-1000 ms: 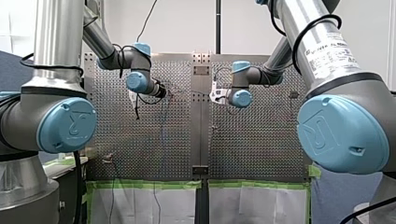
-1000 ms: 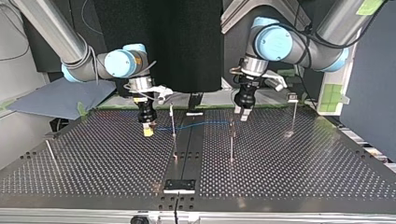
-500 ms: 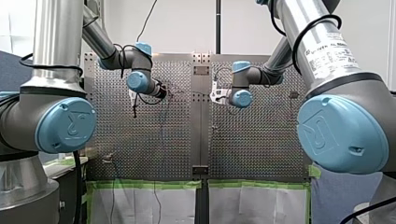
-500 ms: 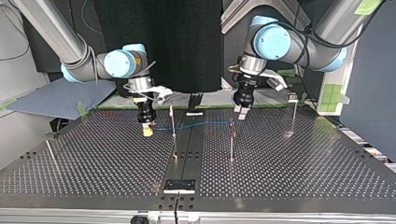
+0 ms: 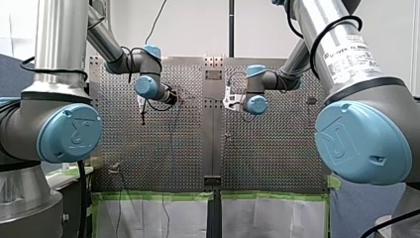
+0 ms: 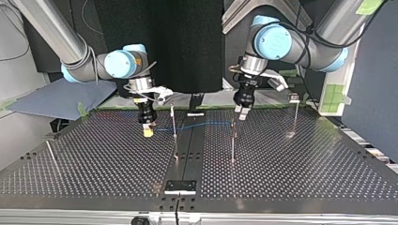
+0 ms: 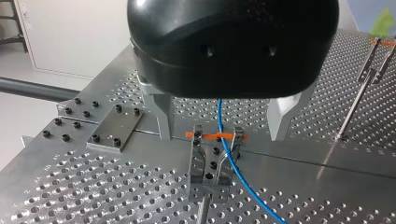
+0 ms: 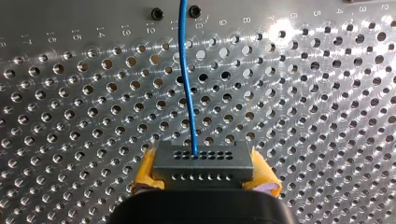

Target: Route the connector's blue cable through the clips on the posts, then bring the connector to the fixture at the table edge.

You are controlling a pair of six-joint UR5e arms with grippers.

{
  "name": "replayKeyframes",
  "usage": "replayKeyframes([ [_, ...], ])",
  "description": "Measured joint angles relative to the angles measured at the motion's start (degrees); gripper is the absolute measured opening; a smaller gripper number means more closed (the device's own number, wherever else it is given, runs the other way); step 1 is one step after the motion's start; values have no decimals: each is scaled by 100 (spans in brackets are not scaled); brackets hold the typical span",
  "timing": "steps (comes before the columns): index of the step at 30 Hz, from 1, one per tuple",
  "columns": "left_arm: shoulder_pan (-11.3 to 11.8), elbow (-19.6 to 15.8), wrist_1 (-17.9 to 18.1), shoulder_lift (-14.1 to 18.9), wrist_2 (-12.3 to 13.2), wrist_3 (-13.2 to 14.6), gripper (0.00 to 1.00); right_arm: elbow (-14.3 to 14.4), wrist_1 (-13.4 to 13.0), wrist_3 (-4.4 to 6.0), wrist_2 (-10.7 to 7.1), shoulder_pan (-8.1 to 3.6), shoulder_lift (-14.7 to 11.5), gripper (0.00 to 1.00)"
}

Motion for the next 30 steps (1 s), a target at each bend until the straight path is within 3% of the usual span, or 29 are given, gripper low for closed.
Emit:
replayKeyframes([
  [15, -6, 0, 17, -4, 16, -8, 98, 0, 12, 0, 0, 1, 6, 0],
  [30, -211, -1, 176, -4, 8, 2, 98, 11, 120, -24, 16, 8, 15, 0],
])
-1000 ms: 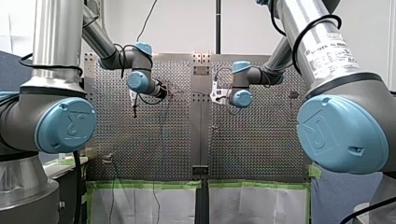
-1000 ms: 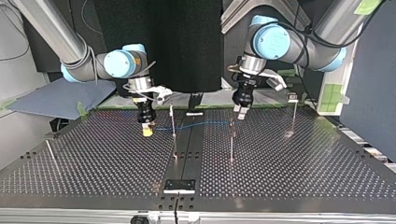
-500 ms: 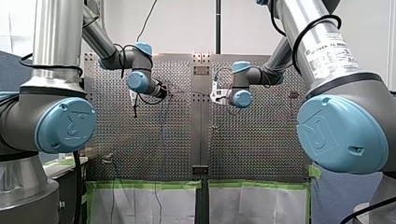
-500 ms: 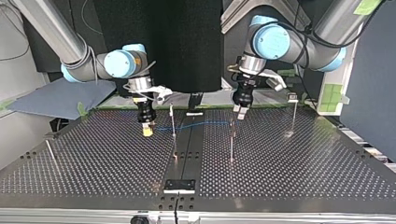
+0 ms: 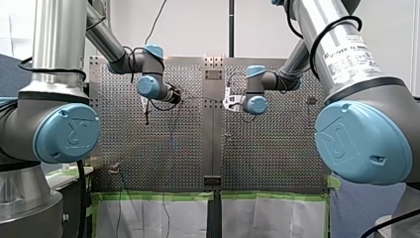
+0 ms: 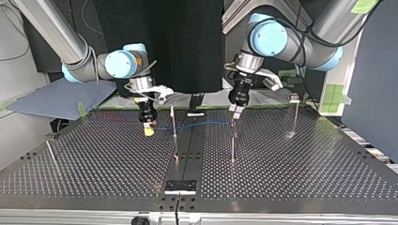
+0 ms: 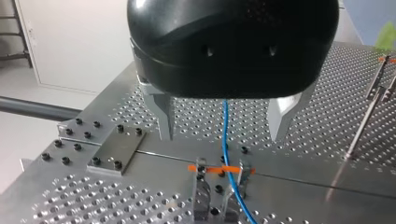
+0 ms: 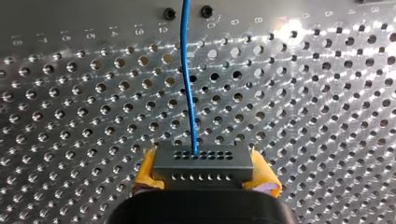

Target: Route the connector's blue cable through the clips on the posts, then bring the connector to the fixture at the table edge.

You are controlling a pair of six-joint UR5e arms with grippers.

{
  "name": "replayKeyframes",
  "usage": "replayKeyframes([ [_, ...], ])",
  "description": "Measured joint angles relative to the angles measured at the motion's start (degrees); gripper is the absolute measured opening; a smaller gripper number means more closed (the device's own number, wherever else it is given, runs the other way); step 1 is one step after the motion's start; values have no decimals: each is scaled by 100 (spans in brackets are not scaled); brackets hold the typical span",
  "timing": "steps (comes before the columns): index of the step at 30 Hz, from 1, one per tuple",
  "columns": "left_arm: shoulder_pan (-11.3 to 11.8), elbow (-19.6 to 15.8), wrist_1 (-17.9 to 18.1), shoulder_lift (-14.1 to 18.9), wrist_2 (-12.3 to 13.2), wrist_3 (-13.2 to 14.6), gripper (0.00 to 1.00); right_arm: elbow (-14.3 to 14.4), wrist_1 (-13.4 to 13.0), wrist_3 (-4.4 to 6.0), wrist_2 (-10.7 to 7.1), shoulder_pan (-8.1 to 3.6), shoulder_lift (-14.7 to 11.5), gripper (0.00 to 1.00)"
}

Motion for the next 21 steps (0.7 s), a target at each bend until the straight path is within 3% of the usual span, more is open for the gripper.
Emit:
replayKeyframes([
  [11, -459, 7, 455, -57, -466, 25, 98, 57, 120, -18, 78, 80, 17, 0],
  [21, -949, 64, 652, -462, -905, 35, 98, 66, 168, -42, 53, 97, 27, 0],
])
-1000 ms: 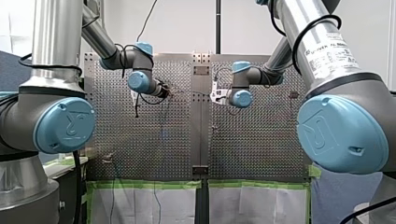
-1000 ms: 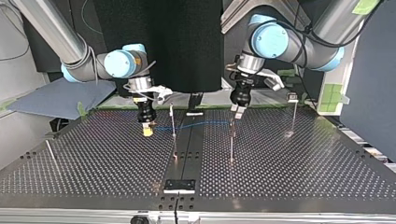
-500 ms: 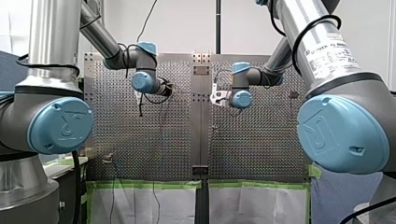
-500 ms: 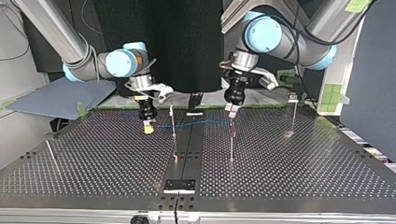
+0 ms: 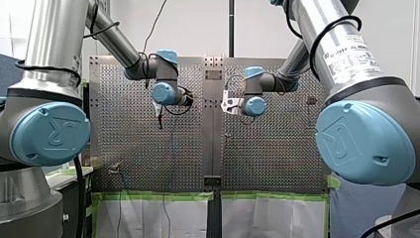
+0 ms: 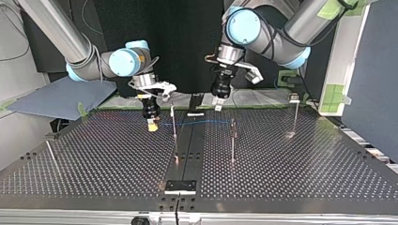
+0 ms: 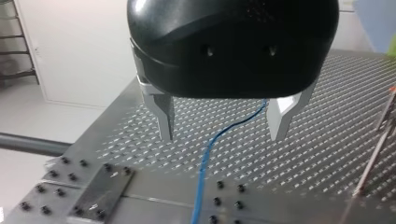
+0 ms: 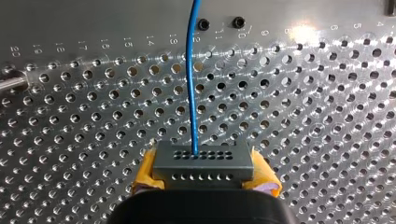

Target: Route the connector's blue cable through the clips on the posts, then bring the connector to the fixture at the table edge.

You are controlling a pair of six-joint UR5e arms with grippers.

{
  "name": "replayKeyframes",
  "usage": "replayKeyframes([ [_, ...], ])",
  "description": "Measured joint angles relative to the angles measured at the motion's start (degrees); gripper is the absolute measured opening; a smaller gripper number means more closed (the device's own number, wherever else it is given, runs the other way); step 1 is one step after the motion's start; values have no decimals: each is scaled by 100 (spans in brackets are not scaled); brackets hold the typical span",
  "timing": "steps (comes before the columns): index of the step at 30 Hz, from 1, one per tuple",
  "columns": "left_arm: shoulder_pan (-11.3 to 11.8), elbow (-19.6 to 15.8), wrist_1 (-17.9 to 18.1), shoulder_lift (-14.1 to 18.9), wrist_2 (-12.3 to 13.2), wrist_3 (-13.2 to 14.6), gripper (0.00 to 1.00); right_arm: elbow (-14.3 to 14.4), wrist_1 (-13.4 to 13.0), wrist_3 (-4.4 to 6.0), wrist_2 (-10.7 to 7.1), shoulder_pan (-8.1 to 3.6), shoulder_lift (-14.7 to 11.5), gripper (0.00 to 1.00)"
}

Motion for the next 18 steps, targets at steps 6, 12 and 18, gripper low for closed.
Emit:
replayKeyframes([
  [6, -114, 78, 24, -63, -135, 48, 98, 3, 33, -19, -11, 1, 9, 0],
  [12, -140, 215, 19, -73, -364, 100, 98, 7, 38, -23, -15, 0, 17, 0],
  [18, -85, 365, -105, -96, -570, 136, 98, 6, 32, -23, -12, 1, 25, 0],
])
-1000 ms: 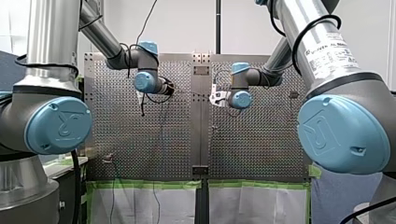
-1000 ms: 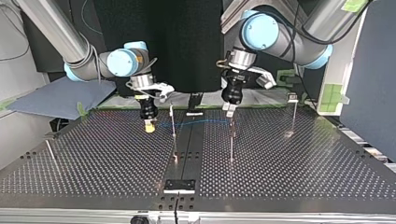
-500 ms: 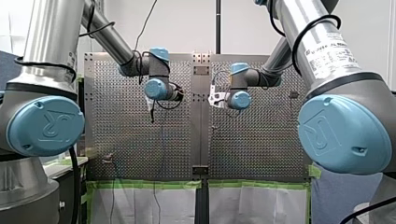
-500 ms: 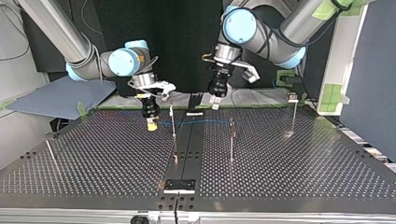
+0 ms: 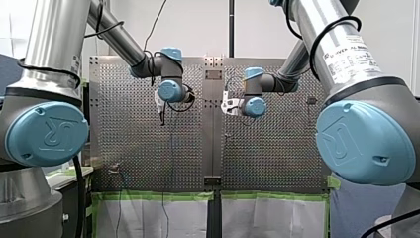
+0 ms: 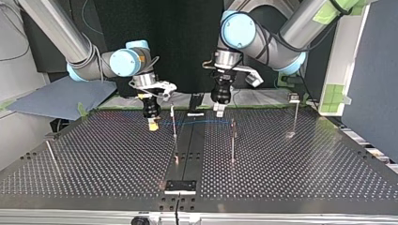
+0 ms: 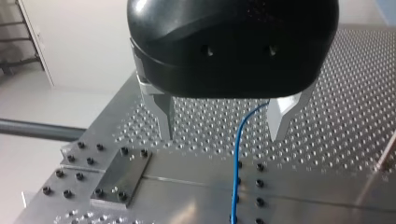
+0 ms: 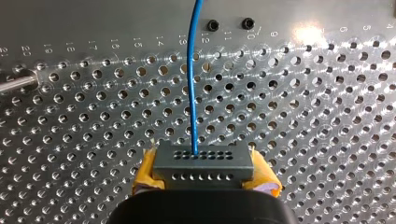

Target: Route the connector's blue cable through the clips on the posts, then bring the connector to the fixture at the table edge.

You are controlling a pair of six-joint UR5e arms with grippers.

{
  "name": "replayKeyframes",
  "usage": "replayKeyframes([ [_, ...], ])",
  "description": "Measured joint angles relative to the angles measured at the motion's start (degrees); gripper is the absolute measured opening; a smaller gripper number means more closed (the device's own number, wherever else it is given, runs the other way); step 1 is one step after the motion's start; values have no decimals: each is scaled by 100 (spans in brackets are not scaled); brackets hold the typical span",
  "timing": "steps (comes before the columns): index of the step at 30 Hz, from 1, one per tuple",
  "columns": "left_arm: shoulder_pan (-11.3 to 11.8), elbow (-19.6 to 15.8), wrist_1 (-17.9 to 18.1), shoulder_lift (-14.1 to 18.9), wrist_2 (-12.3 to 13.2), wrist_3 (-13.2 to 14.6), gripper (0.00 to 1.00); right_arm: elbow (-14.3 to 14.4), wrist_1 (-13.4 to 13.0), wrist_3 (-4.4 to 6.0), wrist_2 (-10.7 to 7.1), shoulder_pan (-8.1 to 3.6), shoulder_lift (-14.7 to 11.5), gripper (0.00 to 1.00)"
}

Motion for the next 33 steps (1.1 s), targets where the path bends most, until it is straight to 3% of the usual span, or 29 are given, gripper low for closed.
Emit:
replayKeyframes([
  [6, -49, 258, -231, -244, -181, 236, 98, -2, -20, 1, 4, 2, 8, 0],
  [12, -86, 427, -239, -499, -407, 358, 98, -2, -37, 0, 5, 1, 8, 0],
  [24, -190, 675, -289, -648, -949, 691, 98, -1, -66, 4, 5, 7, 18, 0],
  [33, -240, 832, -298, -706, -1034, 711, 98, -3, -68, 1, 4, 30, 22, 0],
])
